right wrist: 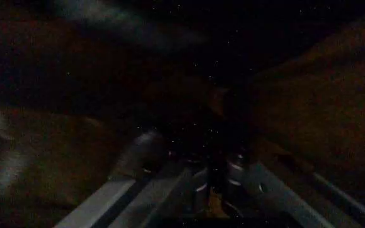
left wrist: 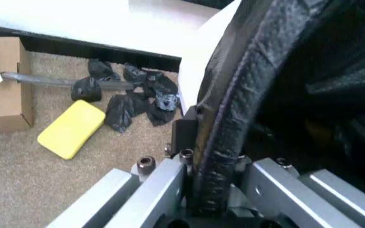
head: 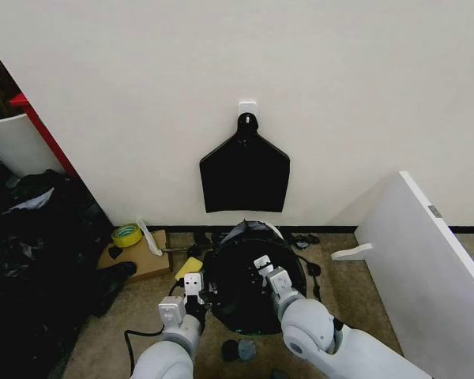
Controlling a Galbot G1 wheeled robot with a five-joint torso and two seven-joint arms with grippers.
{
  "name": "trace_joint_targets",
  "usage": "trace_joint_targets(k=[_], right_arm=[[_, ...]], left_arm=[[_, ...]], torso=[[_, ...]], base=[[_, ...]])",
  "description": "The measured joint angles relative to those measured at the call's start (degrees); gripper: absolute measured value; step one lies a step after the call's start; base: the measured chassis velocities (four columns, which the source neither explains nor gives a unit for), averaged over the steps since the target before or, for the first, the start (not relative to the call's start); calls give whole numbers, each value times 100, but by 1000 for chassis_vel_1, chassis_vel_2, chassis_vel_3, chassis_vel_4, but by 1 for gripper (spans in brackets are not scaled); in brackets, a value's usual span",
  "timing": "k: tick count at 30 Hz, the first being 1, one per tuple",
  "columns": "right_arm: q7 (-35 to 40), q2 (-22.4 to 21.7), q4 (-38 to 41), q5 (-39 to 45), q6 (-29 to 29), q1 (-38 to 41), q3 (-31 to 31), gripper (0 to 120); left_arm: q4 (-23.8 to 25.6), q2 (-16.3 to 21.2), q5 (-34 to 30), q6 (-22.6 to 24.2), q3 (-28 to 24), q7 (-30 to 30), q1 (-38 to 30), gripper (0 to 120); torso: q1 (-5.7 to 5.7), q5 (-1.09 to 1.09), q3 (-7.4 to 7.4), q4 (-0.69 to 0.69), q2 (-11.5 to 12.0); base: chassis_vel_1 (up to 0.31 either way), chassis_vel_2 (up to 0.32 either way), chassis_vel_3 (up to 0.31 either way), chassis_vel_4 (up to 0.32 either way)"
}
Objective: Place the garbage bag over the trash bin.
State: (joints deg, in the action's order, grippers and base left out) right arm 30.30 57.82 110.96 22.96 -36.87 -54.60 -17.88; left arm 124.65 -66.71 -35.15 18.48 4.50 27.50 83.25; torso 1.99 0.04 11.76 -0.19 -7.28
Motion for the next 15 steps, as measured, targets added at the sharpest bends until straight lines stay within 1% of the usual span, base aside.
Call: trace_joint_targets(k=[3, 4, 6, 7, 9, 10, 13, 15], right_arm=[[-255, -6, -208, -968, 150, 51, -74, 0], [-255, -6, -208, -968, 150, 51, -74, 0], [-411, -4, -401, -1582, 359, 66, -103, 0], [-493, -2, -510, -1892, 513, 66, -108, 0], [-711, 13, -842, -2762, 1008, 39, -93, 0], [-711, 13, -842, -2762, 1008, 39, -93, 0], [-911, 36, -1137, -3524, 1589, -14, 9, 0], [-976, 27, -1138, -3554, 1769, -52, 30, 0]], left_arm=[[0, 12, -18, 42, 1, 2, -7, 0], [0, 12, -18, 42, 1, 2, -7, 0], [0, 9, -24, 58, -7, 4, -9, 0], [-1, 3, -25, 63, -14, 7, -9, 0], [-5, -5, -28, 69, -22, 12, -8, 0], [-5, -5, -28, 69, -22, 12, -8, 0], [-29, -3, -28, 72, -19, 15, -12, 0], [-68, 6, -29, 72, 0, 16, -34, 0]], torso=[[0, 0, 0, 0, 0], [0, 0, 0, 0, 0], [0, 0, 0, 0, 0], [0, 0, 0, 0, 0], [0, 0, 0, 0, 0], [0, 0, 0, 0, 0], [0, 0, 0, 0, 0], [0, 0, 0, 0, 0]], base=[[0, 0, 0, 0], [0, 0, 0, 0], [0, 0, 0, 0], [0, 0, 0, 0], [0, 0, 0, 0], [0, 0, 0, 0], [0, 0, 0, 0], [0, 0, 0, 0]])
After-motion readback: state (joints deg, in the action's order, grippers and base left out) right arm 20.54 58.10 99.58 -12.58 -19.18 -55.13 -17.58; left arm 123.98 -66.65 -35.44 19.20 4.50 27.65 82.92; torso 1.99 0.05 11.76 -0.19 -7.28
